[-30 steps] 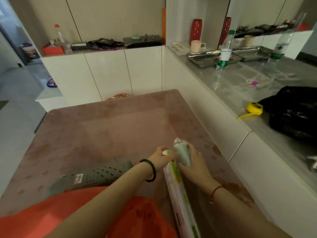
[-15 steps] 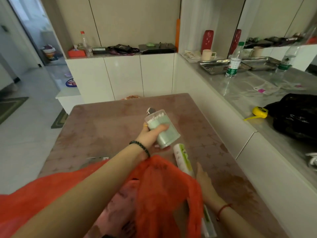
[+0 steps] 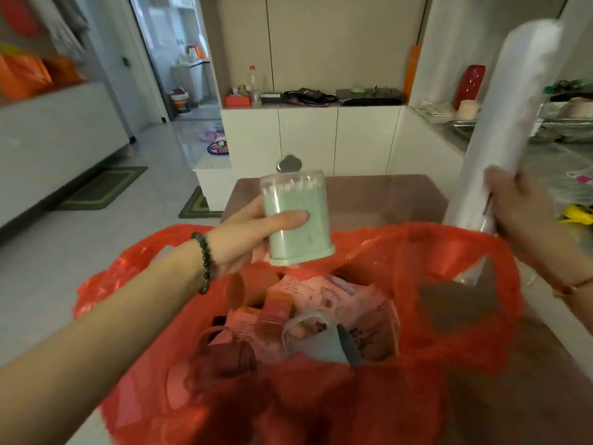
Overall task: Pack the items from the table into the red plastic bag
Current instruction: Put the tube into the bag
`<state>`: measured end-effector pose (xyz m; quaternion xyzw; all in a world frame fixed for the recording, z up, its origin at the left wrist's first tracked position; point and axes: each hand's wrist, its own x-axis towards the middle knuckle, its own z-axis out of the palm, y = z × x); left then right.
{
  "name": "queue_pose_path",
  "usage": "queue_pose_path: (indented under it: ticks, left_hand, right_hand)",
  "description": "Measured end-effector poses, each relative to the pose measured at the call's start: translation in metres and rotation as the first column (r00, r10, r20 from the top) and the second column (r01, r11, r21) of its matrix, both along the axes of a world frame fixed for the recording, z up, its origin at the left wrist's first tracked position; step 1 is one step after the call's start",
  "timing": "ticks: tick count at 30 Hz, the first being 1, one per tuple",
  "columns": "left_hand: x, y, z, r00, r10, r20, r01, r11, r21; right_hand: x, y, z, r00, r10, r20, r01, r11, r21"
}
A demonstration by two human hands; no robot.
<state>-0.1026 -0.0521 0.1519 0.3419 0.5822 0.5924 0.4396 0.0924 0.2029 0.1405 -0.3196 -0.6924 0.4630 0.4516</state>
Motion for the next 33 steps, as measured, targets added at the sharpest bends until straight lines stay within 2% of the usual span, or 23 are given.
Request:
queue_pose_path:
  ticks: [2,4,7,11,13,16,21,24,27,30,31,33]
  left_hand:
    - [-0.001,-0.026,-0.012,0.963,-0.060,-0.264,0.033,0.994,-0.106]
    - [-0.001,-0.045,-0.023,0.877,-0.149,-0.456,0.066,0.979,-0.193]
    - [-0.003,-0.064,-0.043,0.757,-0.248,-0.604,0.029,0.937,-0.349]
    - [0.001,-0.075,-0.063,0.506,-0.326,-0.798,-0.235,0.839,-0.491]
    - [0.000,-0.075,-0.069,0.465,-0.364,-0.807,-0.341,0.767,-0.543]
    - [-0.008,-0.073,-0.075,0.497,-0.382,-0.779,-0.391,0.703,-0.594]
    - [-0.006,-0.083,-0.074,0.439,-0.426,-0.791,-0.382,0.708,-0.594]
    - [-0.014,-0.099,-0.068,0.319,-0.442,-0.838,-0.395,0.742,-0.541]
    - [-0.023,-0.112,-0.057,0.162,-0.432,-0.887,-0.465,0.760,-0.454]
    - [-0.029,-0.120,-0.040,-0.040,-0.402,-0.915,-0.483,0.809,-0.334]
    - [-0.031,-0.121,-0.035,-0.081,-0.386,-0.919,-0.467,0.829,-0.308]
    - [-0.034,-0.124,-0.028,-0.080,-0.365,-0.928,-0.437,0.849,-0.296]
  right_hand:
    - [-0.008,-0.038,0.056,0.978,0.118,-0.170,-0.105,0.991,0.085]
    - [-0.009,-0.070,0.081,0.949,0.257,-0.185,-0.205,0.944,0.260]
    - [-0.019,-0.128,0.092,0.925,0.379,0.026,-0.340,0.795,0.503]
    - [-0.043,-0.192,0.080,0.857,0.419,0.300,-0.514,0.662,0.545]
    - [-0.055,-0.215,0.070,0.827,0.406,0.389,-0.562,0.599,0.571]
    - [-0.073,-0.246,0.058,0.802,0.465,0.375,-0.595,0.560,0.577]
    - [-0.096,-0.259,0.020,0.788,0.554,0.269,-0.615,0.687,0.388]
    - [-0.093,-0.236,-0.006,0.824,0.495,0.275,-0.564,0.763,0.315]
    - [-0.083,-0.209,-0.018,0.860,0.405,0.311,-0.501,0.787,0.361]
    - [-0.073,-0.182,-0.025,0.832,0.313,0.458,-0.524,0.718,0.459]
    - [-0.070,-0.174,-0.029,0.807,0.289,0.515,-0.549,0.687,0.476]
    - [-0.063,-0.159,-0.040,0.750,0.284,0.597,-0.603,0.663,0.443]
